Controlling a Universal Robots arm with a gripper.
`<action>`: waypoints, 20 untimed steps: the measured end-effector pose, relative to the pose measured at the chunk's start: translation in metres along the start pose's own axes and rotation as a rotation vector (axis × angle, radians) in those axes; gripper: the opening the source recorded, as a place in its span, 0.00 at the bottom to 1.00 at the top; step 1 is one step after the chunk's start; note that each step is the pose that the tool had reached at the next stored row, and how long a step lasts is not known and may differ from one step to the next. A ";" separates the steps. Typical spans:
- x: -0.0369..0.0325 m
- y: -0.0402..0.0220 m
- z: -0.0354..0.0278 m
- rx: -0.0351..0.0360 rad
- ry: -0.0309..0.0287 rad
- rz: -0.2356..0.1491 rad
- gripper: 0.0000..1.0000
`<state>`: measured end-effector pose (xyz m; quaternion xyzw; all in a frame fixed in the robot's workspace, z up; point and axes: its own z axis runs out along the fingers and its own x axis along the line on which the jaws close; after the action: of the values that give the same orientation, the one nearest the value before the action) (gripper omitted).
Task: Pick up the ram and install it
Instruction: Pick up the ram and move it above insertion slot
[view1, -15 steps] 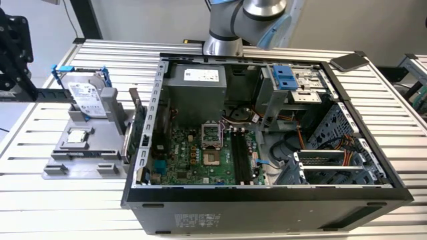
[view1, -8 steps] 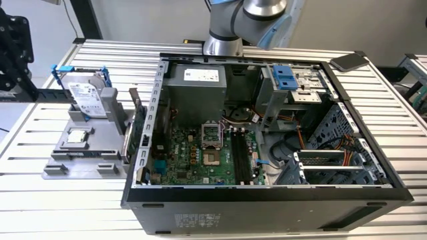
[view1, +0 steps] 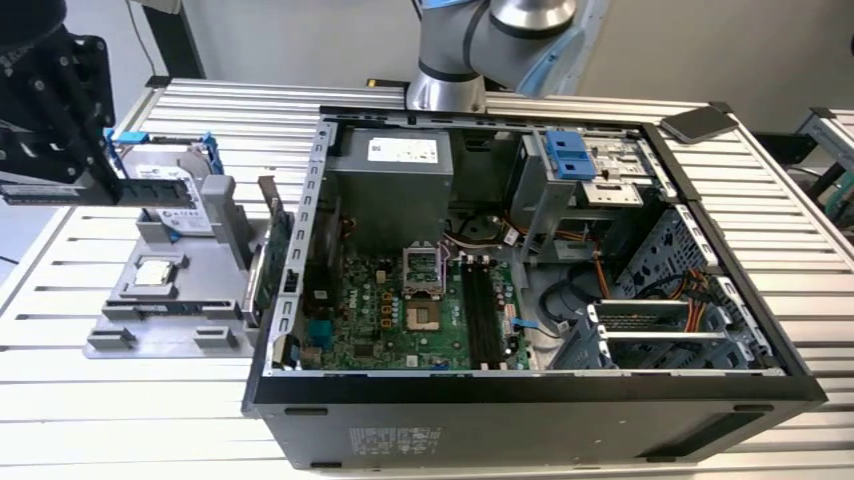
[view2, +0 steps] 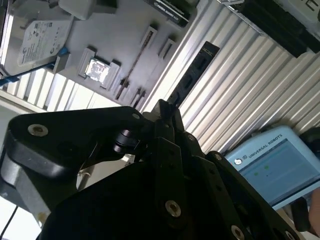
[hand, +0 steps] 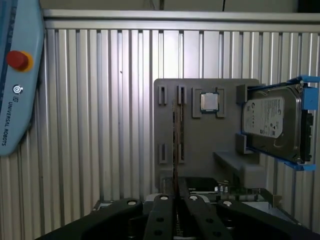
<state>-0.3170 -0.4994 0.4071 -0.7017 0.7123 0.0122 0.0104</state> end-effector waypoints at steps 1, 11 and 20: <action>-0.0001 -0.0039 0.0000 -0.0001 -0.0001 0.000 0.00; -0.0007 -0.0452 -0.0001 -0.0009 0.0000 -0.007 0.00; -0.0018 -0.0806 -0.0002 -0.0011 0.0000 -0.011 0.00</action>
<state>-0.2364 -0.4988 0.4071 -0.7058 0.7082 0.0125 0.0101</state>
